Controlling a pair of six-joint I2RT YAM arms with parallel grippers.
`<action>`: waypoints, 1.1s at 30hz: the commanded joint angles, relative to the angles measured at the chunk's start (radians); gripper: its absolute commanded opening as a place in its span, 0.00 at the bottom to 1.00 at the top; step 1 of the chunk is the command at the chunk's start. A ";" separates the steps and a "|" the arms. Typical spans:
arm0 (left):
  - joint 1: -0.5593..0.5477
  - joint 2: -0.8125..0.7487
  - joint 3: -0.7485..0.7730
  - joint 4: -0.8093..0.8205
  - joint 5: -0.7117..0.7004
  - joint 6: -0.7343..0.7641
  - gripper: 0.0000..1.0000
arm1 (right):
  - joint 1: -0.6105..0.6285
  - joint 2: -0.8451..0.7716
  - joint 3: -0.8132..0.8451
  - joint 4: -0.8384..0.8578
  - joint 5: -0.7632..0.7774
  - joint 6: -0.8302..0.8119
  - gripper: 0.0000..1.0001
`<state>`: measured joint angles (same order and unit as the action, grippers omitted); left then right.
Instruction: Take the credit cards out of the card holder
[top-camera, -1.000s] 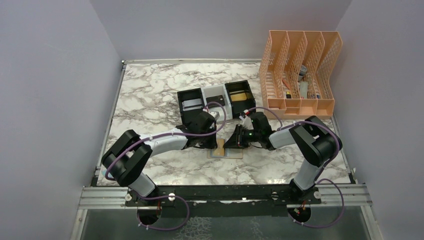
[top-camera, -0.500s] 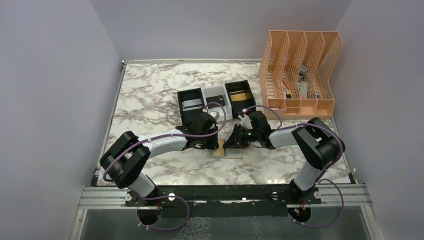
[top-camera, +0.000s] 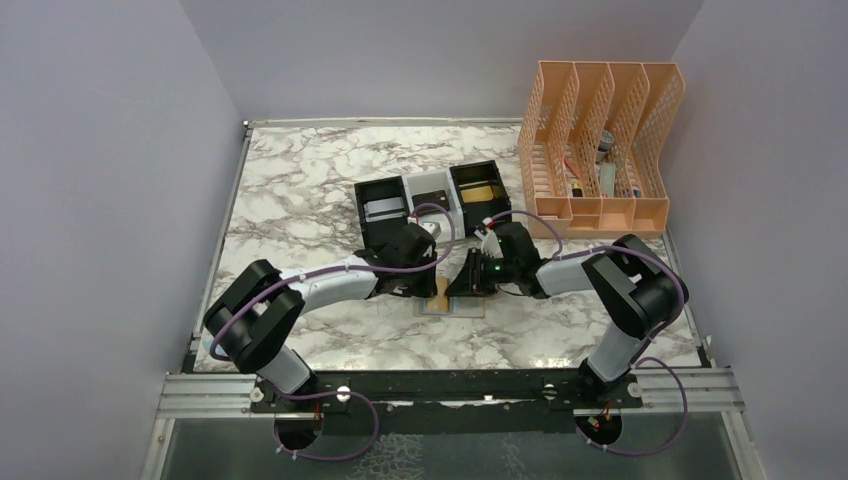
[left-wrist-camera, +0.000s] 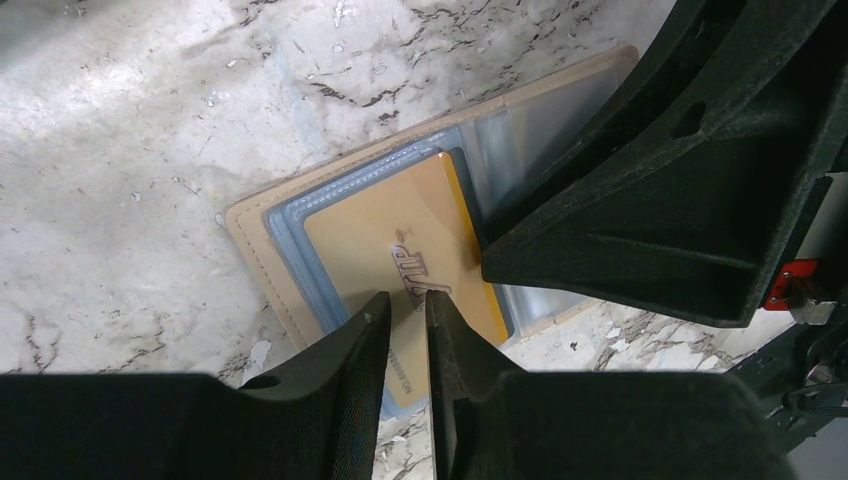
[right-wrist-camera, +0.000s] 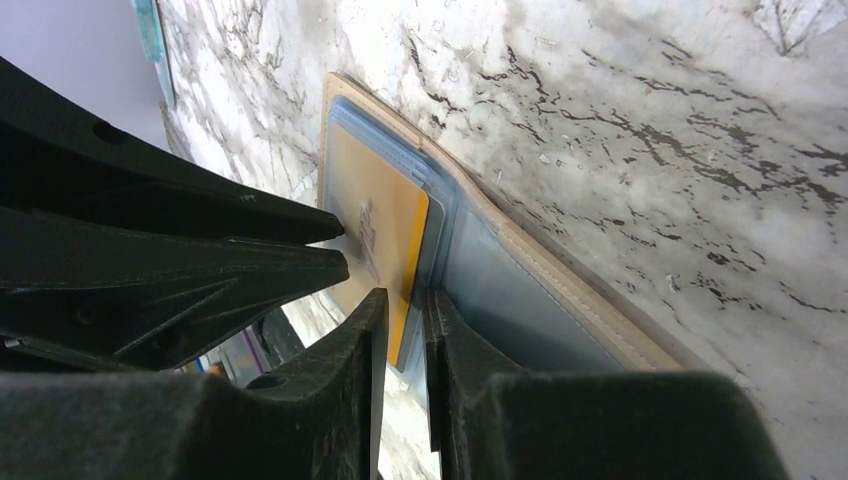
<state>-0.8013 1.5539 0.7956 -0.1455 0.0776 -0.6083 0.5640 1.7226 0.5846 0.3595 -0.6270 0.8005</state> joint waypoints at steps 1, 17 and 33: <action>-0.011 0.058 -0.033 -0.130 -0.077 0.036 0.23 | 0.022 0.031 0.011 -0.002 0.013 0.004 0.20; -0.013 -0.057 -0.003 -0.172 -0.169 0.005 0.38 | 0.024 -0.016 0.024 -0.068 0.088 -0.015 0.23; -0.037 0.011 -0.011 -0.156 -0.113 0.026 0.17 | 0.056 0.025 0.045 -0.023 0.054 0.014 0.22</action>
<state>-0.8154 1.5276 0.8001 -0.2821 -0.0521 -0.5907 0.5903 1.7126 0.6018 0.3328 -0.5911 0.8101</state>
